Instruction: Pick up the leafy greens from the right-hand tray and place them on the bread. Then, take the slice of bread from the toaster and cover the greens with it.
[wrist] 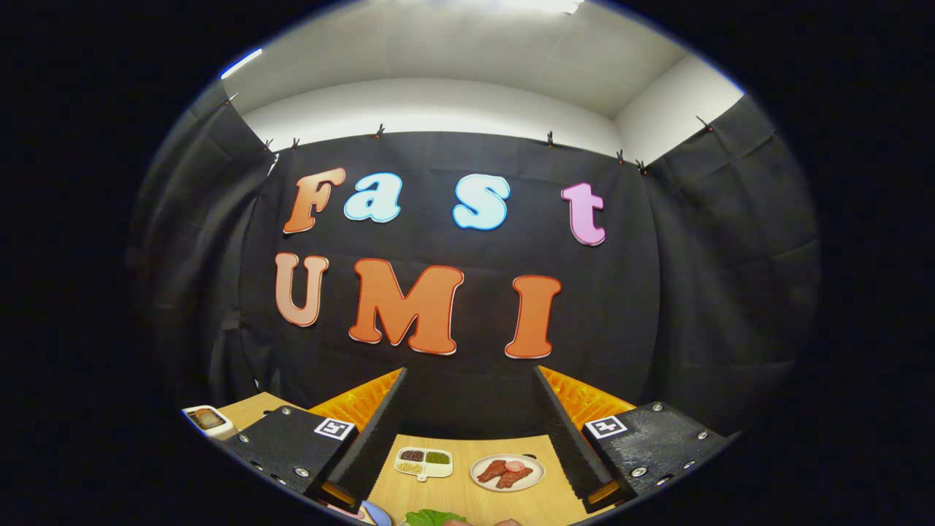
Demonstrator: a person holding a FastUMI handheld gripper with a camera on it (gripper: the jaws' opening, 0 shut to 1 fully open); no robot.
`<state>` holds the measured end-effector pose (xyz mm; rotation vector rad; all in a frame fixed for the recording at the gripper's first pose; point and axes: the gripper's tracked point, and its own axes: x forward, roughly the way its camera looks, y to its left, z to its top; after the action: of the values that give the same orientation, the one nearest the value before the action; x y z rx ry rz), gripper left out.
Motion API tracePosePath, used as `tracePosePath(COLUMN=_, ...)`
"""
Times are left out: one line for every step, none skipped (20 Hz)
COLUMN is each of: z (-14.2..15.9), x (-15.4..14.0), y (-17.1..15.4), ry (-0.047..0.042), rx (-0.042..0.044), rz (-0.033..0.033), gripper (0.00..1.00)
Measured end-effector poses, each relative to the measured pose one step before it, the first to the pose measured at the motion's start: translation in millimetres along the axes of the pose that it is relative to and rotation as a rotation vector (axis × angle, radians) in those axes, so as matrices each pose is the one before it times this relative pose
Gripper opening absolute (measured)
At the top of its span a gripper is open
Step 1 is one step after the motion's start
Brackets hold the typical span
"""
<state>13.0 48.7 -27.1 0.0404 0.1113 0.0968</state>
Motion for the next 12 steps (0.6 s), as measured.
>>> tracePosePath(z=-9.7, x=1.4, y=0.02, ry=0.02872, rx=0.00381, rz=0.00462, gripper=0.99)
tracePosePath(z=-12.23, x=2.2, y=1.31, ry=0.03125, rx=0.00116, rz=0.00674, gripper=0.99)
tracePosePath(z=-12.36, x=2.35, y=1.73, ry=0.03324, rx=0.00162, rz=0.00668, gripper=0.99)
tracePosePath(z=-11.17, x=2.75, y=0.58, ry=0.03064, rx=0.0, rz=0.00447, gripper=0.99)
tracePosePath(z=-12.87, x=3.47, y=1.12, ry=0.0342, rx=-0.00054, rz=0.00461, gripper=0.99)
tracePosePath(z=-17.23, x=5.44, y=0.82, ry=0.04742, rx=0.00022, rz=0.00416, gripper=0.99)
tracePosePath(z=-18.39, x=4.58, y=2.02, ry=0.04985, rx=0.00576, rz=0.00864, gripper=0.99)
tracePosePath(z=-20.2, x=4.1, y=3.34, ry=0.05583, rx=0.00891, rz=0.01099, gripper=0.99)
tracePosePath(z=-18.01, x=6.2, y=2.52, ry=0.05471, rx=0.00961, rz=0.01158, gripper=0.99)
tracePosePath(z=-17.1, x=6.35, y=1.81, ry=0.05253, rx=0.00521, rz=0.00926, gripper=0.99)
tracePosePath(z=-17.84, x=7.34, y=2.48, ry=0.05167, rx=-0.00166, rz=0.00941, gripper=0.99)
tracePosePath(z=-18.62, x=7.7, y=1.23, ry=0.05541, rx=-0.00482, rz=0.00781, gripper=0.99)
